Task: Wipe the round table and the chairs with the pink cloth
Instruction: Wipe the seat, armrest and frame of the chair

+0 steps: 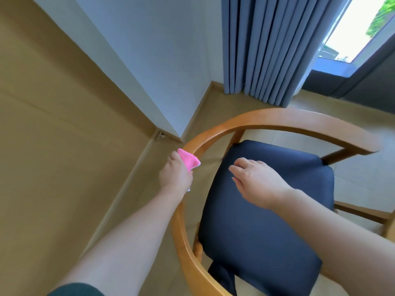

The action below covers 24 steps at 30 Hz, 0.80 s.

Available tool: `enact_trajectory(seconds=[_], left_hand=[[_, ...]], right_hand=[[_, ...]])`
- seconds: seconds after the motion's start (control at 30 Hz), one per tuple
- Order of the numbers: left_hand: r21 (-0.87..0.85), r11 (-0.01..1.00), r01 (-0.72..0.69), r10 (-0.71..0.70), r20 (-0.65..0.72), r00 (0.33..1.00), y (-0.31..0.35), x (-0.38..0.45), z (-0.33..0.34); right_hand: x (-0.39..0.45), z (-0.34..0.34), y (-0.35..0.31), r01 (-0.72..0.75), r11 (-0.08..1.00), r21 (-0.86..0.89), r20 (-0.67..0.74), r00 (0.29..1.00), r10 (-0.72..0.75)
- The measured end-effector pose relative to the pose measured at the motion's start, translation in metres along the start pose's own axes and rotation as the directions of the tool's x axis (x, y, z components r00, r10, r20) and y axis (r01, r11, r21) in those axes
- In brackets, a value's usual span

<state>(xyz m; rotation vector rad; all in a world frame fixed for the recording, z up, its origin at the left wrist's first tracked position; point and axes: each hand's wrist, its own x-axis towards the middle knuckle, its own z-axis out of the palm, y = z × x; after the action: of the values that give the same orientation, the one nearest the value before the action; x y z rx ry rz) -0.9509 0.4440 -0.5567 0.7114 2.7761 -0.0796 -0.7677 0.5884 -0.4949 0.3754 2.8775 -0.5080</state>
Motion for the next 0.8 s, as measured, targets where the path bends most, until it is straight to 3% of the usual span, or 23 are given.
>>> enact_trajectory(seconds=[0.3,0.53,0.8], left_hand=[[0.228,0.944,-0.24,0.199,0.189,0.962,0.054,0.071,-0.009],[0.385,0.862,-0.33,0.239,0.264,0.934,0.091,0.098,0.0],[0.33,0.824,-0.46,0.405,0.224,0.886,0.148,0.119,0.016]], right_hand=[[-0.005,0.006,0.026,-0.063,0.998,0.026,0.007,0.998,0.063],[-0.011,0.015,0.057,-0.142,0.99,0.007,0.038,0.989,0.142],[-0.031,0.023,0.099,-0.206,0.979,-0.001,0.066,0.976,0.206]])
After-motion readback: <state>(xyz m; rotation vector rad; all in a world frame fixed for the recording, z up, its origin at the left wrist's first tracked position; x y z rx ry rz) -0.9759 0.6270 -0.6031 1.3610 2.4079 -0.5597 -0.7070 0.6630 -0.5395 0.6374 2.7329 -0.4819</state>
